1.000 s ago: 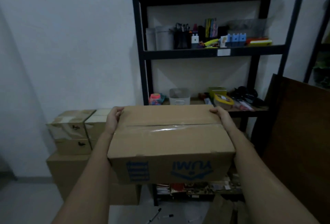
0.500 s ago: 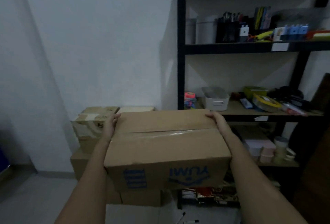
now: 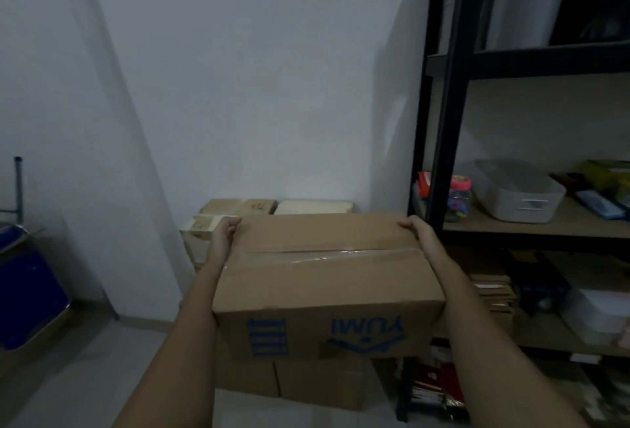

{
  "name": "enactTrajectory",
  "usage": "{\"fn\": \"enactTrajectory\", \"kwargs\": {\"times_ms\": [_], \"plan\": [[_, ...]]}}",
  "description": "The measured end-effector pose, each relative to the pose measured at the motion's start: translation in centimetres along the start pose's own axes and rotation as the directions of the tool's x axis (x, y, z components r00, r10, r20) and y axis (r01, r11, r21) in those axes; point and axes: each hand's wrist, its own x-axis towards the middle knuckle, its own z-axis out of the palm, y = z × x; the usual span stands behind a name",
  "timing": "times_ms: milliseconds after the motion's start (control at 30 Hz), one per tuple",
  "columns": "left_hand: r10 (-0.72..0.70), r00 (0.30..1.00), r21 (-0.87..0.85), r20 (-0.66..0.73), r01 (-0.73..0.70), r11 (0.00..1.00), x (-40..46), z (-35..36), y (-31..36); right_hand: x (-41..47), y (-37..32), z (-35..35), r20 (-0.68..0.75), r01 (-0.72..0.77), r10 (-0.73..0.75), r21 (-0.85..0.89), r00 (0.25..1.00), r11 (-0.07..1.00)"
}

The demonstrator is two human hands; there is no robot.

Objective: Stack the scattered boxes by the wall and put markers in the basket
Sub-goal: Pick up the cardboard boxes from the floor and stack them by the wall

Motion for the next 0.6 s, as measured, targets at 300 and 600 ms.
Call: {"fn": "enactTrajectory", "kwargs": {"times_ms": [300,600], "plan": [[0.033,0.999,-0.032,-0.003,-0.033,0.999,12.7,-0.9,3.2,11.4,-1.3,6.7,-0.064,-0.075,0.075,0.002,0.995,0.997],[-0.029,0.984,-0.085,0.173,0.044,0.995,27.5,-2.2,1.9,21.8,0.0,13.5,-0.155,-0.065,0.072,0.050,0.985,0.997]]}}
